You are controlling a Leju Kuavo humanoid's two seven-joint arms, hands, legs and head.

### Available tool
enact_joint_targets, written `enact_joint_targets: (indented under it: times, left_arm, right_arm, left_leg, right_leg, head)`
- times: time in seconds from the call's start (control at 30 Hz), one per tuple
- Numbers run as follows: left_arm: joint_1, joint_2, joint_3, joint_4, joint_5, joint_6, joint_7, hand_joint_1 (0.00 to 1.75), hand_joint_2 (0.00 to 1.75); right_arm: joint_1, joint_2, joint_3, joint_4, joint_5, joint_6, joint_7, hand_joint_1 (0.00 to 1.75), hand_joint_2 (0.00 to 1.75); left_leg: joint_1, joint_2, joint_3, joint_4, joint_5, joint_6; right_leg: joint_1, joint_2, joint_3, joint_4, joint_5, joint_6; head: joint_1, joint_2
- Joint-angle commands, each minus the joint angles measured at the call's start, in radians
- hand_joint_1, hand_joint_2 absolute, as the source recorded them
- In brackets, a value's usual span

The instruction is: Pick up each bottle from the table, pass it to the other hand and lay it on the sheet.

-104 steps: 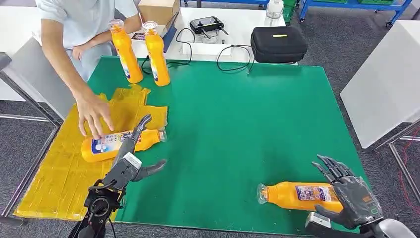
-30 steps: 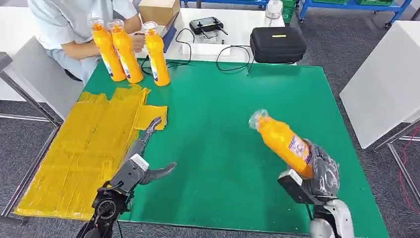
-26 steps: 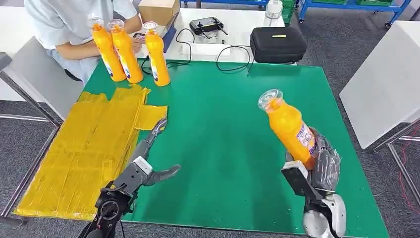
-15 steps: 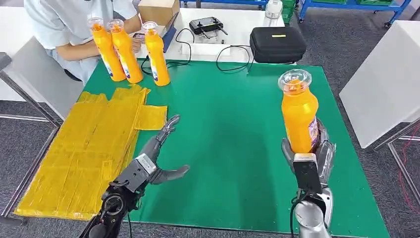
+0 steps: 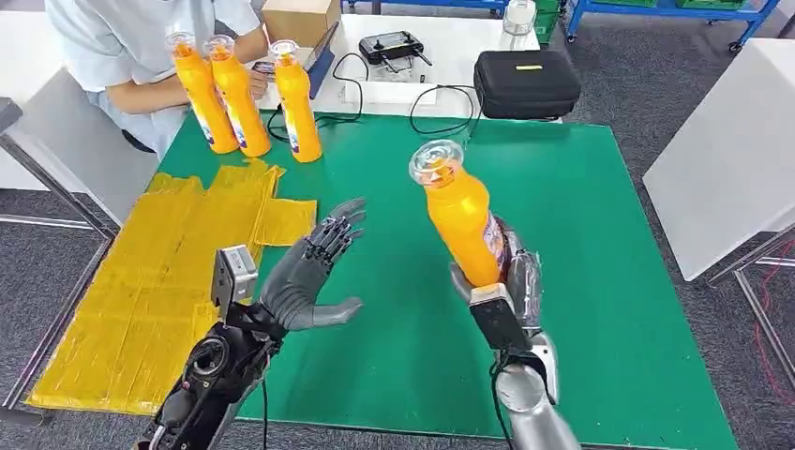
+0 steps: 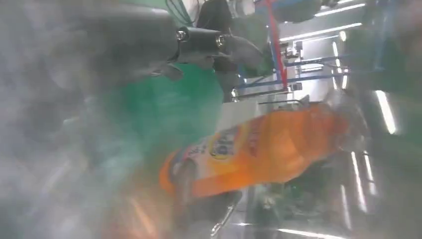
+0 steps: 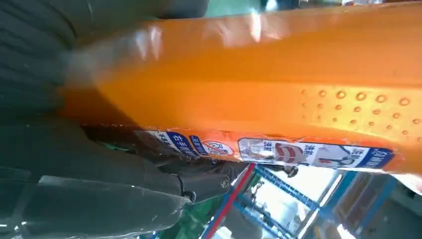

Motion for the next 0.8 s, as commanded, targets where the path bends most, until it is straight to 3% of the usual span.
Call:
enact_joint_targets:
  times: [0.03, 0.37, 0.8]
  left_arm:
    - [-0.094, 0.031, -0.071, 0.114, 0.052, 0.004, 0.004, 0.00, 1.75]
    - [-0.118, 0.024, -0.093, 0.168, 0.081, 0.013, -0.006, 0.00, 1.75]
    - [-0.119, 0.020, -0.092, 0.183, 0.082, 0.019, -0.007, 0.00, 1.75]
  right_arm:
    - [-0.067, -0.014, 0.218, 0.126, -0.138, 0.234, -0.079, 1.75, 1.75]
    - [-0.081, -0.003, 0.414, 0.148, -0.133, 0.269, -0.092, 1.71, 1.75]
    - [-0.083, -0.004, 0.442, 0.140, -0.132, 0.267, -0.090, 1.75, 1.75]
  left_leg:
    - [0.001, 0.001, 0.002, 0.000, -0.001, -0.001]
    - [0.002, -0.001, 0.003, 0.000, -0.002, -0.001]
    - [0.002, -0.003, 0.002, 0.000, -0.001, -0.002]
  right_leg:
    - [0.001, 0.004, 0.002, -0.001, 0.000, -0.001]
    - [0.001, 0.005, 0.002, -0.001, -0.001, -0.002]
    - [0.001, 0.003, 0.002, -0.001, -0.001, -0.002]
  head:
    - [0.000, 0.000]
    - [0.000, 0.000]
    - [0.000, 0.000]
